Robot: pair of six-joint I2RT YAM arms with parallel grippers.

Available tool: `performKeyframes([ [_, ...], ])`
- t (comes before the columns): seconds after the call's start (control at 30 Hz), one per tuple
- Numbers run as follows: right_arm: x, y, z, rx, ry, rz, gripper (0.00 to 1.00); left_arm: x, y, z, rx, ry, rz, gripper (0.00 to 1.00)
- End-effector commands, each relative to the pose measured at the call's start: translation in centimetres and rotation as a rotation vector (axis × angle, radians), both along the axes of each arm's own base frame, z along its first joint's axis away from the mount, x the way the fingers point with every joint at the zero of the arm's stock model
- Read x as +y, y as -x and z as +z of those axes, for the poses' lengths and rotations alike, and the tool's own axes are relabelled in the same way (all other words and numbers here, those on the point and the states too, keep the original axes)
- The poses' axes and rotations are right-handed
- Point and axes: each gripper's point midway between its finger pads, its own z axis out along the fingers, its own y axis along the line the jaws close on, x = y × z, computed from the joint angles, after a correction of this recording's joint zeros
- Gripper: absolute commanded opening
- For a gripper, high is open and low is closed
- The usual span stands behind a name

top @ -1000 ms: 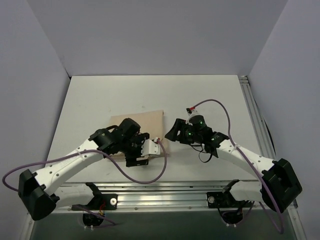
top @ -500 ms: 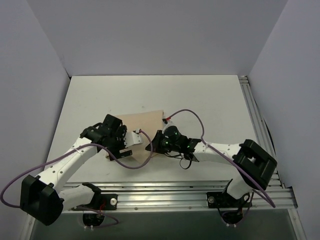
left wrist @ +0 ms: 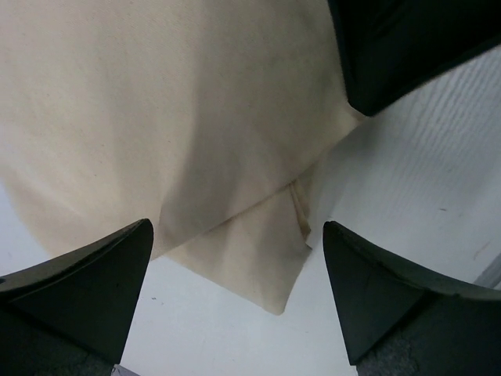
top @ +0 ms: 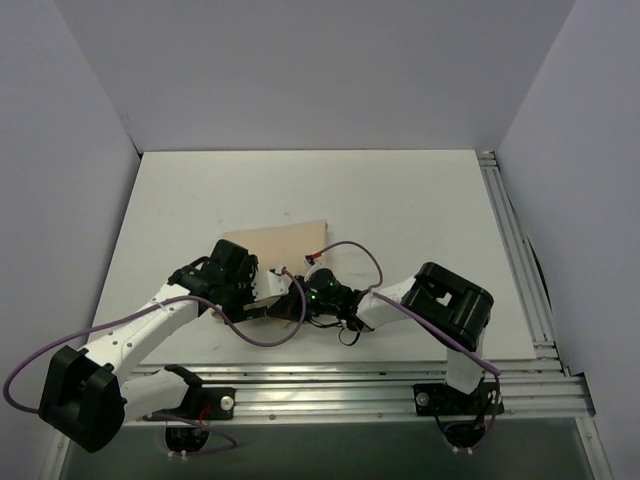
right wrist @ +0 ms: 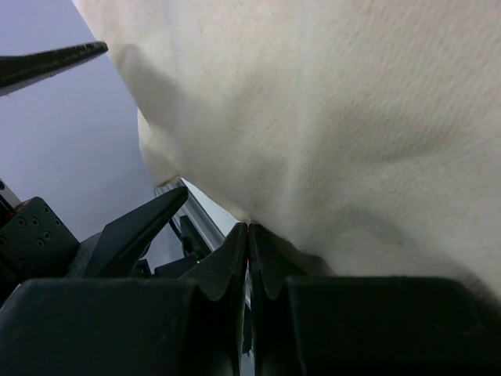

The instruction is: Prepare the surgical pack

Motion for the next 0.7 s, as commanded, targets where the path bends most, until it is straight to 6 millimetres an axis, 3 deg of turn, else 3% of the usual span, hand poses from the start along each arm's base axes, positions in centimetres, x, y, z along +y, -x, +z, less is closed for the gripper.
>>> performKeyframes([
  [0.0, 2.0, -1.0, 3.5, -0.06, -0.094, -0.013, 0.0, -1.5, -2.7, 1.4, -0.134, 0.052, 0.008, 1.0],
  [0.13, 1.8, -1.3, 2.8, -0.053, -0.067, -0.024, 0.0, -2.1, -2.7, 0.3, -0.132, 0.033, -0.021, 0.89],
  [0.17, 1.8, -1.3, 2.2, -0.044, -0.056, -0.023, 0.0, -2.1, -2.6, -0.2, -0.121, 0.026, -0.022, 0.79],
  [0.3, 2.0, -1.6, 1.1, -0.002, -0.061, -0.03, 0.0, -2.5, -1.5, -0.8, -0.059, 0.031, -0.062, 0.67],
  [0.5, 1.6, -1.9, 0.4, 0.022, -0.078, -0.052, 0.0, -2.9, -0.2, -0.4, -0.019, 0.068, -0.092, 0.48],
  [0.53, 1.6, -1.9, 0.4, 0.024, -0.075, -0.052, 0.0, -3.0, -0.3, -0.2, -0.018, 0.075, -0.09, 0.4],
  [0.67, 1.7, -2.2, 0.5, 0.019, -0.076, -0.057, 0.0, -3.3, -0.1, 0.0, 0.003, 0.082, -0.091, 0.27],
])
